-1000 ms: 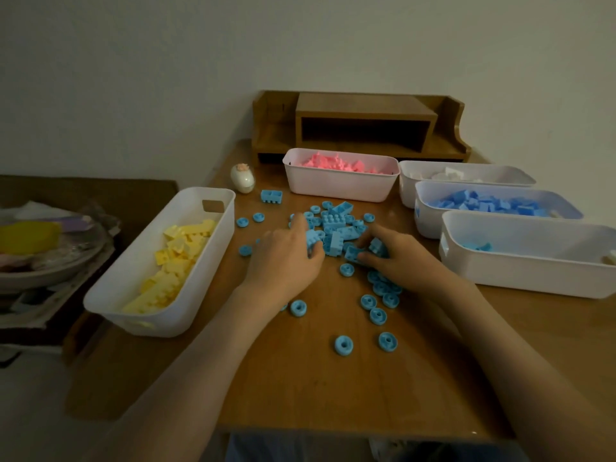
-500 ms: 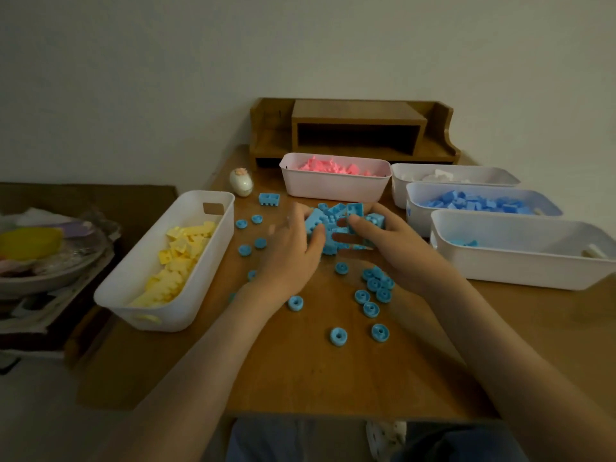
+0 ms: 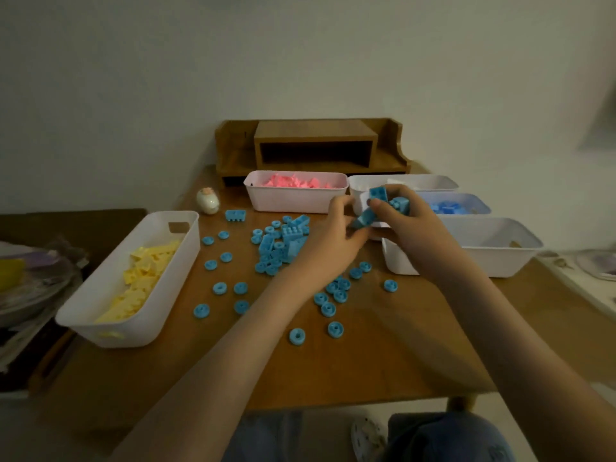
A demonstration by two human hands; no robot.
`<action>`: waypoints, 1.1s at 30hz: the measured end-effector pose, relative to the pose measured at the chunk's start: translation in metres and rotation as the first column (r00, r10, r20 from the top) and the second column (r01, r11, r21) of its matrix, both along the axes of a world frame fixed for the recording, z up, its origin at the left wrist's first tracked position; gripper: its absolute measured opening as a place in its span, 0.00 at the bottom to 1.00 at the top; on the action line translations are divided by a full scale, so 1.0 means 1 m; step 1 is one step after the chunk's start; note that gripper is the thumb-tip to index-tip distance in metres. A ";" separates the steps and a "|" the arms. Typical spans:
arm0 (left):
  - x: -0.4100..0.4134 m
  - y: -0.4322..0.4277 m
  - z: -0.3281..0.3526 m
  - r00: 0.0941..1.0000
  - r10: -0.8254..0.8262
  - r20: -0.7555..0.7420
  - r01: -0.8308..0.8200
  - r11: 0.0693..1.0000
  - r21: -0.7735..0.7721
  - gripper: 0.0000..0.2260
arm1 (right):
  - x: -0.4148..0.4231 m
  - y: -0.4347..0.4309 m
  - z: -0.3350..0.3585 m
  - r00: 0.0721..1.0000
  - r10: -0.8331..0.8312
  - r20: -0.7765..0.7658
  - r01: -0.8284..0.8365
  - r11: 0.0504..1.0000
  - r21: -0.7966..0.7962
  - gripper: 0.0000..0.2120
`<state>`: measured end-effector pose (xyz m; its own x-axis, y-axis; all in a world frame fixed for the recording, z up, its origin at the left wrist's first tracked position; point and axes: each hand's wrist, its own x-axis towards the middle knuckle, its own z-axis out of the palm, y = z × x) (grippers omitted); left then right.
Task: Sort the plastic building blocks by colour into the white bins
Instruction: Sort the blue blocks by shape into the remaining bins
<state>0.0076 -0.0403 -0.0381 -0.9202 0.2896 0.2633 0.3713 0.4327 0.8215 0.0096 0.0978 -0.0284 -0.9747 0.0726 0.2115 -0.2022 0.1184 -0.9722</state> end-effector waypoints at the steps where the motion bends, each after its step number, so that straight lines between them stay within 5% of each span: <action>1: 0.000 0.007 0.002 1.000 -0.003 0.007 0.003 1.000 -0.005 0.22 | -0.001 0.010 0.000 1.000 -0.028 -0.002 0.027 0.999 -0.025 0.10; 3: -0.003 0.019 0.003 1.000 -0.015 -0.013 0.014 0.997 -0.078 0.19 | -0.005 0.035 -0.001 0.981 -0.166 -0.102 0.183 0.964 0.193 0.11; 6: -0.010 0.023 -0.003 0.995 -0.001 -0.096 -0.027 0.958 -0.286 0.16 | -0.013 0.067 -0.009 0.917 -0.289 -0.277 0.400 0.682 0.613 0.12; 10: -0.019 0.004 -0.021 0.996 0.014 -0.087 -0.059 0.846 -0.529 0.17 | -0.023 0.081 -0.024 0.939 -0.315 -0.138 0.292 0.522 0.801 0.15; 15: -0.030 -0.040 -0.037 0.953 0.299 -0.058 -0.234 0.597 -0.768 0.25 | -0.023 0.068 -0.021 0.935 -0.297 -0.195 0.324 0.491 0.808 0.25; 18: -0.040 -0.059 -0.045 0.928 0.363 -0.078 -0.304 0.623 -0.721 0.21 | -0.022 0.037 -0.012 0.911 -0.220 -0.349 0.412 0.470 0.781 0.23; 21: -0.050 -0.072 -0.052 0.925 0.374 -0.070 -0.317 0.654 -0.687 0.20 | -0.021 0.000 -0.008 0.927 -0.015 -0.376 0.334 0.493 0.804 0.20; 26: -0.054 -0.078 -0.063 0.934 0.328 -0.140 -0.336 0.674 -0.658 0.15 | -0.045 -0.053 -0.030 0.971 0.218 -0.101 -0.024 0.507 0.861 0.25; 30: -0.052 -0.080 -0.064 0.930 0.320 -0.179 -0.361 0.717 -0.597 0.15 | -0.078 -0.077 -0.046 0.984 0.142 0.110 -0.151 0.325 0.934 0.34; 33: -0.049 -0.079 -0.063 0.923 0.351 -0.159 -0.375 0.728 -0.574 0.16 | -0.094 -0.083 -0.059 0.963 0.131 0.235 -0.262 0.259 0.930 0.32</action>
